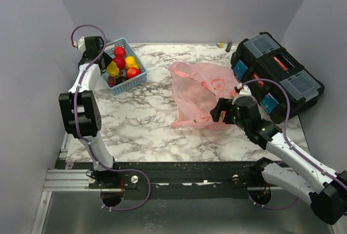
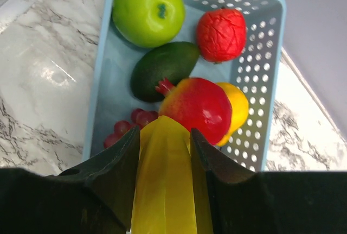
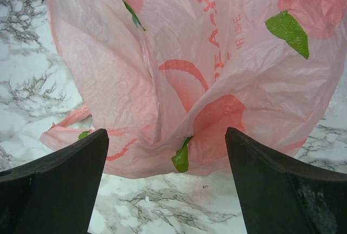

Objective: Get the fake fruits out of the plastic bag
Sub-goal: Place the fake fruit in the bin.

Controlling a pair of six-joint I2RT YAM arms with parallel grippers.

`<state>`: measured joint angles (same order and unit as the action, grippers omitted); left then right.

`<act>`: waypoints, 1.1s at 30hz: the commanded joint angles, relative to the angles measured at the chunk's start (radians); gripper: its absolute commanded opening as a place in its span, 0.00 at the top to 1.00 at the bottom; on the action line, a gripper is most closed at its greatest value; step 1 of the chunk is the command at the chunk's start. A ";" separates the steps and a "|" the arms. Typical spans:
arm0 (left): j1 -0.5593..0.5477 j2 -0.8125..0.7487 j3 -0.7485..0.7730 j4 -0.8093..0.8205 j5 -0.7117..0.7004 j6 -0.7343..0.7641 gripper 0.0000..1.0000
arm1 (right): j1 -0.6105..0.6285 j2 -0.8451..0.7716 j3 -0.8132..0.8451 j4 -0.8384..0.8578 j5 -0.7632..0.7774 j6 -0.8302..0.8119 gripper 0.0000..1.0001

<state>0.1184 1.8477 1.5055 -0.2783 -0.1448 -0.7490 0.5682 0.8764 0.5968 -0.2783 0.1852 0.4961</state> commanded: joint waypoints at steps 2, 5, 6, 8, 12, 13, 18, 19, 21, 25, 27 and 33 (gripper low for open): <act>0.036 0.108 0.146 -0.115 0.017 0.047 0.90 | 0.002 0.007 -0.012 0.020 -0.029 -0.011 0.08; 0.035 0.170 0.246 -0.199 0.020 0.083 0.73 | 0.002 0.011 -0.011 0.018 -0.029 -0.012 0.08; 0.036 0.192 0.278 -0.235 0.022 0.093 0.65 | 0.002 0.014 -0.012 0.018 -0.028 -0.011 0.08; 0.037 0.218 0.330 -0.279 0.009 0.109 0.42 | 0.002 0.020 -0.011 0.018 -0.031 -0.011 0.08; 0.037 0.220 0.387 -0.333 -0.004 0.137 0.22 | 0.002 0.024 -0.009 0.013 -0.041 -0.010 0.08; 0.037 0.208 0.392 -0.341 -0.006 0.138 0.21 | 0.001 0.023 -0.007 0.011 -0.041 -0.007 0.08; 0.029 0.106 0.356 -0.375 0.034 0.085 0.18 | 0.002 0.025 0.028 -0.035 -0.036 0.014 0.08; 0.018 0.072 0.332 -0.362 0.057 0.079 0.18 | 0.002 0.022 0.043 -0.051 -0.033 0.020 0.08; -0.011 0.017 0.296 -0.352 0.092 0.065 0.18 | 0.002 0.007 0.066 -0.080 -0.029 0.035 0.08; -0.106 -0.086 0.256 -0.362 0.138 0.045 0.18 | 0.002 -0.028 0.106 -0.123 -0.019 0.048 0.07; -0.173 -0.162 0.188 -0.321 0.170 0.035 0.18 | 0.002 -0.036 0.138 -0.163 -0.011 0.051 0.07; -0.347 -0.365 0.024 -0.239 0.257 0.013 0.18 | 0.002 -0.103 0.213 -0.261 0.009 0.057 0.07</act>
<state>-0.1455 1.6012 1.6112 -0.5629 0.0128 -0.7074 0.5682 0.8246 0.7521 -0.4358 0.1680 0.5392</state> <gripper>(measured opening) 0.822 0.933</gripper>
